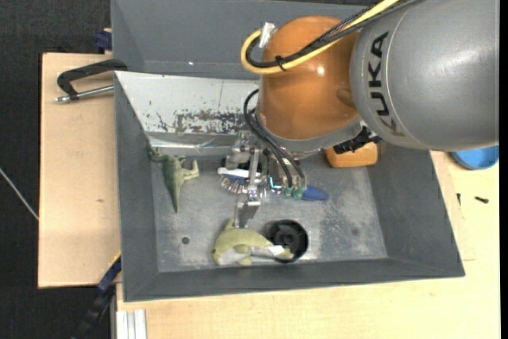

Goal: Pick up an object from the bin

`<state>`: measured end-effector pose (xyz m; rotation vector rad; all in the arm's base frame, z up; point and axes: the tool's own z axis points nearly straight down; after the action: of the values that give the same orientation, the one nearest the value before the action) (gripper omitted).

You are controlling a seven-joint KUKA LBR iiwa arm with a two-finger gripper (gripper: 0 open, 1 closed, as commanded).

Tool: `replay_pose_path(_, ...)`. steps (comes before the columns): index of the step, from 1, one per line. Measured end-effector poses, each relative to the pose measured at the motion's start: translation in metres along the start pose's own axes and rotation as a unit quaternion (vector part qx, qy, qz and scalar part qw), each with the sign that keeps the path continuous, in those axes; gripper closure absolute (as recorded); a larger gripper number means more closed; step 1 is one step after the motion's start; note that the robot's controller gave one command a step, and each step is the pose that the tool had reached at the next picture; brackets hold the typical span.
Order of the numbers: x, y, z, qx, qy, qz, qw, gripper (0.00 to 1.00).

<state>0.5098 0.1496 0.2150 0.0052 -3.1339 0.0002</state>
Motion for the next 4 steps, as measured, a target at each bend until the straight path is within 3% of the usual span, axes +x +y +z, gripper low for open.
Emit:
replay_pose_path(1,0.014,-0.036,0.144,-0.001,-0.0063,-0.144,0.9896,0.0)
replay_pose_path(2,0.011,-0.057,0.142,-0.003,-0.0069,-0.087,0.9961,0.0)
replay_pose_path(3,0.015,-0.032,0.142,0.0,-0.0087,-0.159,0.9872,0.0)
replay_pose_path(4,0.016,-0.066,0.142,-0.003,-0.0078,-0.08,0.9968,0.0)
